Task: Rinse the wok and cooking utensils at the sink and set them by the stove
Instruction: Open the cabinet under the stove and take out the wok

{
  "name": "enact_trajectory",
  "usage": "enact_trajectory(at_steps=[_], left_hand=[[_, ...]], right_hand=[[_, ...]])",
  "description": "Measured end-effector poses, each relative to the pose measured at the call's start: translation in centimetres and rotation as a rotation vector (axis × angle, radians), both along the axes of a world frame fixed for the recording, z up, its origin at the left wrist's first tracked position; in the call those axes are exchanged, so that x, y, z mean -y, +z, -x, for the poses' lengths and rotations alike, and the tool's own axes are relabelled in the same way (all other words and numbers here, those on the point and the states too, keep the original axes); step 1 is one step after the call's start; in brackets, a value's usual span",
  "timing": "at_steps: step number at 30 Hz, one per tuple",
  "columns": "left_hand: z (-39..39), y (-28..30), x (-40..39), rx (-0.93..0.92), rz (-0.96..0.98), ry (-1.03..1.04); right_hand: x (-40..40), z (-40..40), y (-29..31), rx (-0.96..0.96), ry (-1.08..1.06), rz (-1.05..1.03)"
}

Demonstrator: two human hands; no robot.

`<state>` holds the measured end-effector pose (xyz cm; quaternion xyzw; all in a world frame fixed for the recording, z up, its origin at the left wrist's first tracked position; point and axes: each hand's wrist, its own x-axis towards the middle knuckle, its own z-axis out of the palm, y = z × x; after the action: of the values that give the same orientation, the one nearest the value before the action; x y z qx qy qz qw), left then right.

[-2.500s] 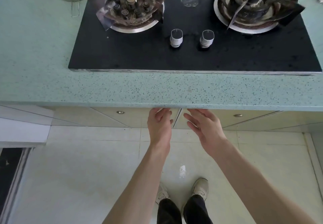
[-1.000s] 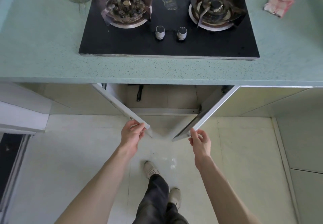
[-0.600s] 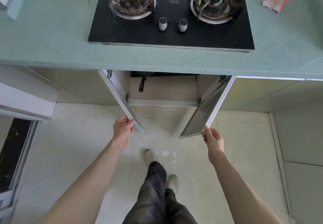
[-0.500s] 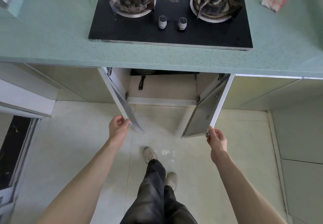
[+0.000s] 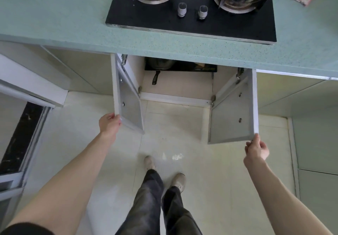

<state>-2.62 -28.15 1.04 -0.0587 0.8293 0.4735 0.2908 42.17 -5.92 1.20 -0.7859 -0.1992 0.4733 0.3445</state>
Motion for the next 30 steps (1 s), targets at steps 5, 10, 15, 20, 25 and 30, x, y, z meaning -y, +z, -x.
enact_trajectory(at_steps=[5,10,15,20,25,30], left_hand=[[2.7,-0.7,3.9,-0.309,0.227,-0.175],[4.0,1.1,4.5,-0.454,0.416,-0.235],[5.5,1.1,5.1,-0.368,0.474,-0.251],[6.5,1.3,6.5,-0.264,0.426,-0.293],[7.8,1.7,7.3,-0.188,0.347,-0.245],[5.3,3.9,7.1,-0.264,0.33,-0.269]], right_hand=[[-1.4,-2.2,0.0,0.015,-0.074,-0.047],[-2.0,-3.0,0.3,0.033,-0.109,-0.061],[-1.5,-2.8,1.1,-0.01,-0.1,-0.101],[-0.2,-2.5,2.7,-0.157,-0.087,-0.06],[1.0,-1.3,3.7,-0.22,-0.003,-0.029],[4.4,2.4,5.7,-0.047,0.287,-0.046]])
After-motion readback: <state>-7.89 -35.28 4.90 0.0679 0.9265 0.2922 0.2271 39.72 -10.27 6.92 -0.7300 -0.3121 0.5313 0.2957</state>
